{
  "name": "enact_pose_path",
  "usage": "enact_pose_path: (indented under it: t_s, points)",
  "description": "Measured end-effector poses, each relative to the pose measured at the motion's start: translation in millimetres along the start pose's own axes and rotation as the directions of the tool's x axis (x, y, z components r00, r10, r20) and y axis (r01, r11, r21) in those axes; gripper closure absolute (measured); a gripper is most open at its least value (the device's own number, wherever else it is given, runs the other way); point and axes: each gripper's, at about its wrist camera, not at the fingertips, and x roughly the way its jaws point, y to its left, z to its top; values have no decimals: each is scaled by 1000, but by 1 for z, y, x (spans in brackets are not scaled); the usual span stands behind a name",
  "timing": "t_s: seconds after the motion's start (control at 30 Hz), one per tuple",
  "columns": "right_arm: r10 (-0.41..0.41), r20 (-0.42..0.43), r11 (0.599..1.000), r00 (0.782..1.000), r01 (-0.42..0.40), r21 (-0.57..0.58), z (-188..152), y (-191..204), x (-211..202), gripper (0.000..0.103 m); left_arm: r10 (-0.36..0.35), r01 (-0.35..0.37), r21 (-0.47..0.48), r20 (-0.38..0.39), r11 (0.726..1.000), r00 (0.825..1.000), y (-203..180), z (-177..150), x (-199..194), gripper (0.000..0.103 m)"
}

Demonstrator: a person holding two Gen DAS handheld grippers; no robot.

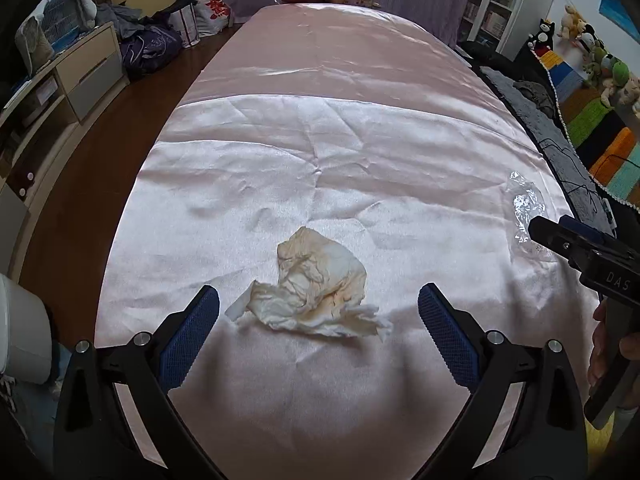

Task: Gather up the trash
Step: 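Move both tools back over the bed toward the tissue and plastic bag, then grasp the crumpled tissue with the left tool while the right tool grasps the clear plastic bag, then lower the tissue and plastic bag into the black bin and open both tools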

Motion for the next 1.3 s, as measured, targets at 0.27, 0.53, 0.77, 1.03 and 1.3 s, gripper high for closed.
enact_pose_path:
  t_s: [0.27,0.53,0.77,1.03,1.3]
  points:
    - [-21,-29,999,999,20,-44,5,6,21,53,-51,52,17,-49,998,997,-5,5,19,59]
    - [-8,-25,997,1000,6,-81,-1,12,5,65,-95,97,38,-50,995,994,-11,-1,6,87]
    - [34,14,996,999,-33,-81,-8,18,-40,65,-119,120,59,-13,991,993,-26,-17,-29,90]
    - [69,52,993,996,-63,-104,-33,28,-93,65,-118,115,91,29,989,993,-42,-47,-81,90]
    - [101,59,989,993,-94,-112,-75,31,-135,64,-158,152,119,49,981,986,-60,-88,-122,90]
